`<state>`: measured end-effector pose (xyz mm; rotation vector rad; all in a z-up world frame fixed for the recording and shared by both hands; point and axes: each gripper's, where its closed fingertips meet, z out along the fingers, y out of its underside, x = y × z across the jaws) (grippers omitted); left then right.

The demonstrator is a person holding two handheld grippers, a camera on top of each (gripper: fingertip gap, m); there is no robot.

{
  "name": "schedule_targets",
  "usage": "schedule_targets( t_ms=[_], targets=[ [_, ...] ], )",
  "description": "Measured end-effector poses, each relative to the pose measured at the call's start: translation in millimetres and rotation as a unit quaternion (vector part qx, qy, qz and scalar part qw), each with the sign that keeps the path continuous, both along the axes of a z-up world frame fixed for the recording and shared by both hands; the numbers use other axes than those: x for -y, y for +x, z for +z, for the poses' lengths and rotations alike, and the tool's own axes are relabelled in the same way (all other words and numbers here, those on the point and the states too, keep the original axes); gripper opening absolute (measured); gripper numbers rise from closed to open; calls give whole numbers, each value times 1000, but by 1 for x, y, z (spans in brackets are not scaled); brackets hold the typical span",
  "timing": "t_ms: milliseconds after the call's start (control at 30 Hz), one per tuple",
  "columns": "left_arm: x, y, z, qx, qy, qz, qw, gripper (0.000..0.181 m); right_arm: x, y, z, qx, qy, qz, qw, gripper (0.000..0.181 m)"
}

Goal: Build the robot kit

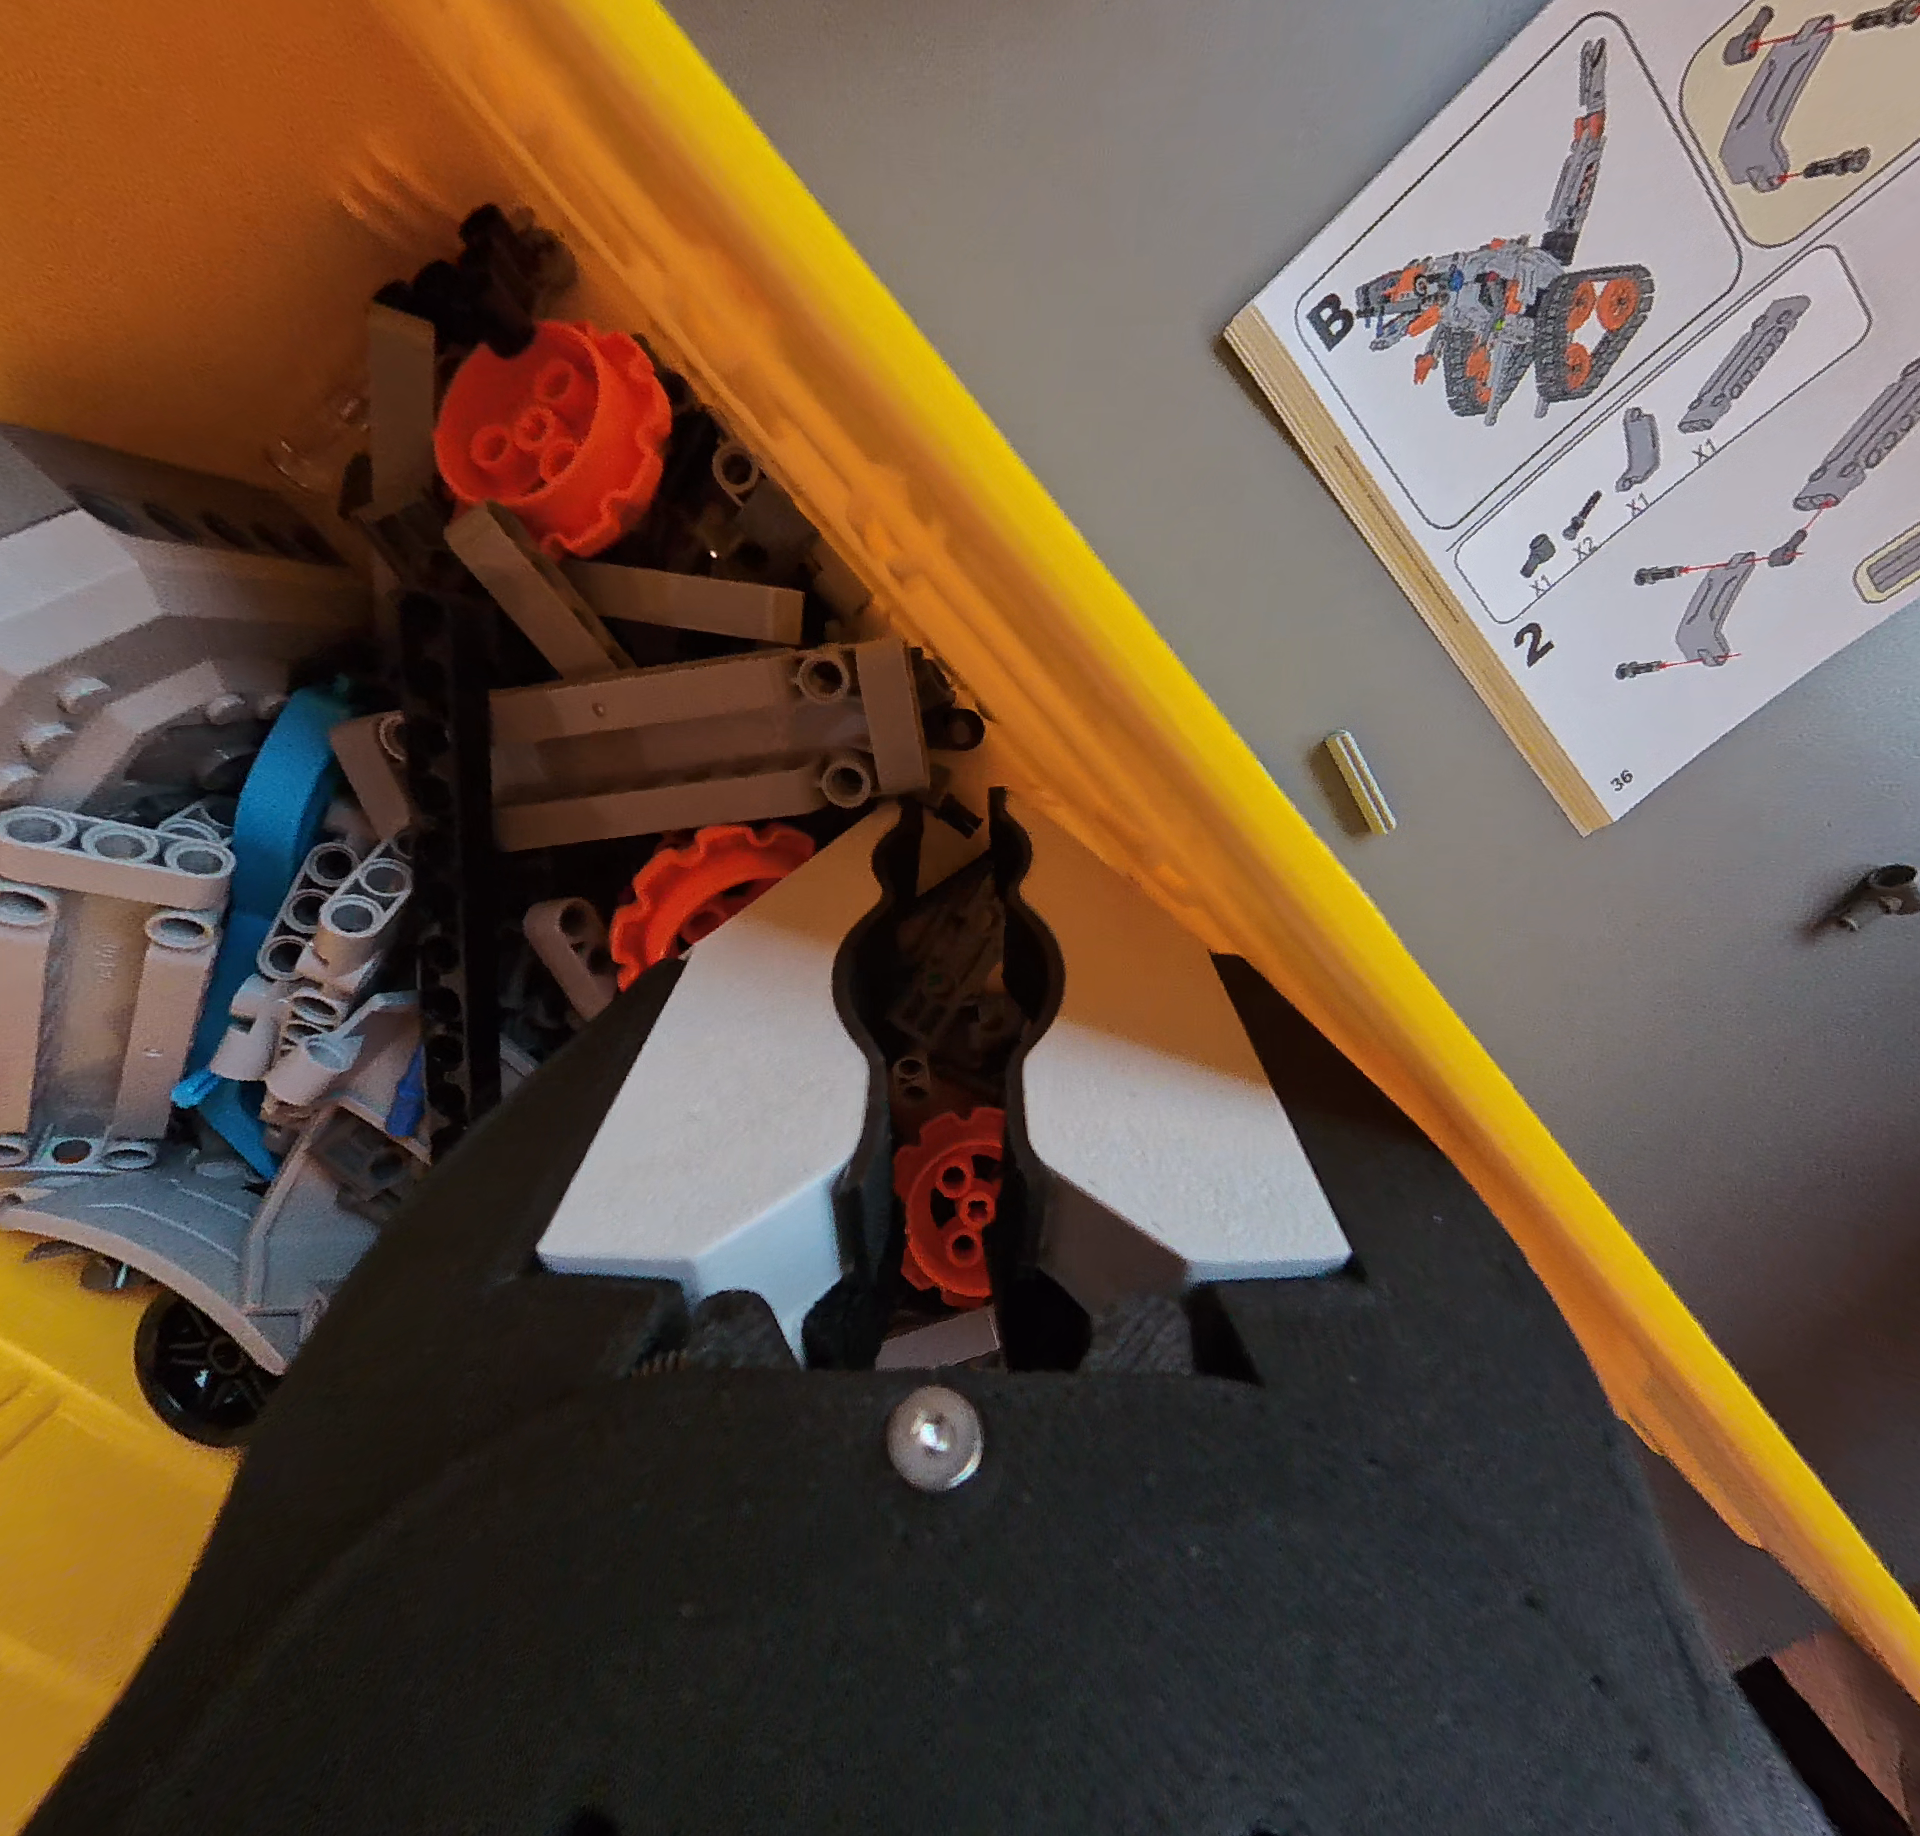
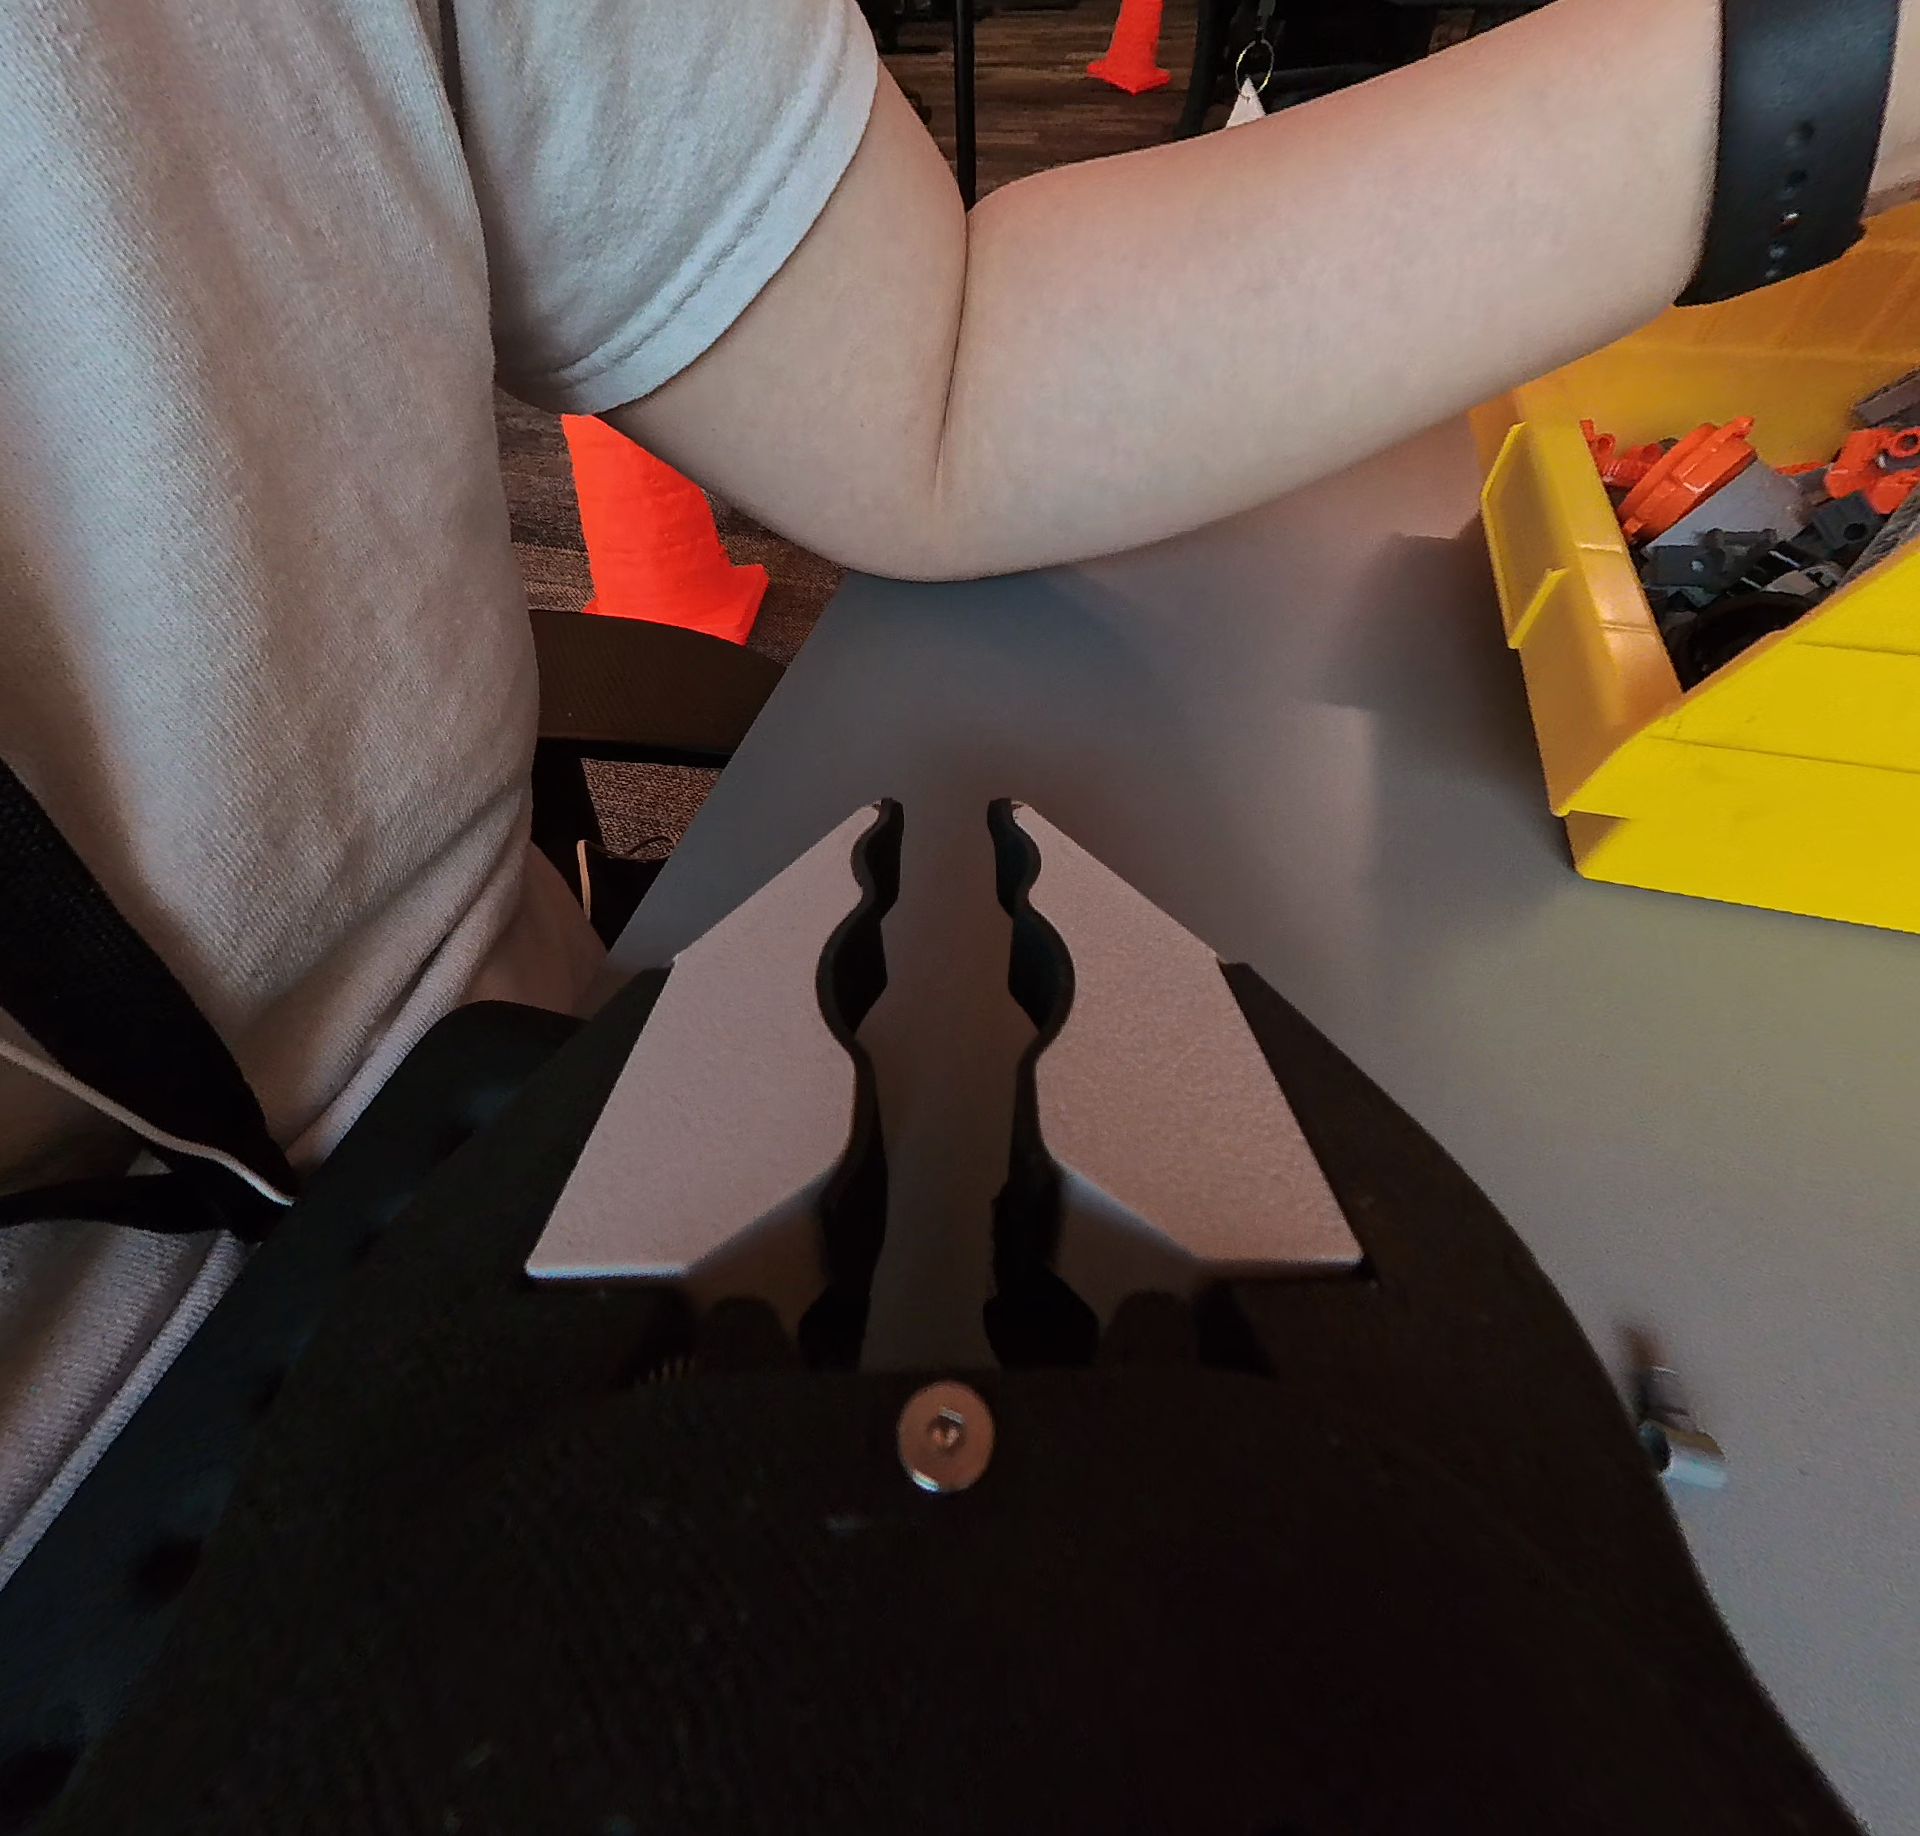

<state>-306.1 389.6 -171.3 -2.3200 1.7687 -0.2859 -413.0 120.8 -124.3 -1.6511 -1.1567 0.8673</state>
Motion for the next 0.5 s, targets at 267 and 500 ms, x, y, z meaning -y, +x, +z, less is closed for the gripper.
schedule_targets(
  t_ms=[267, 500],
  targets=[
    [-3, -6, -6, -34, 18, 24, 999, 5, 1, 0, -1, 1, -1, 1, 1000, 16],
    [-4, -8, -6, -37, 12, 27, 999, 3, 1, -1, -1, 4, -1, 4, 1000, 16]
  ],
)
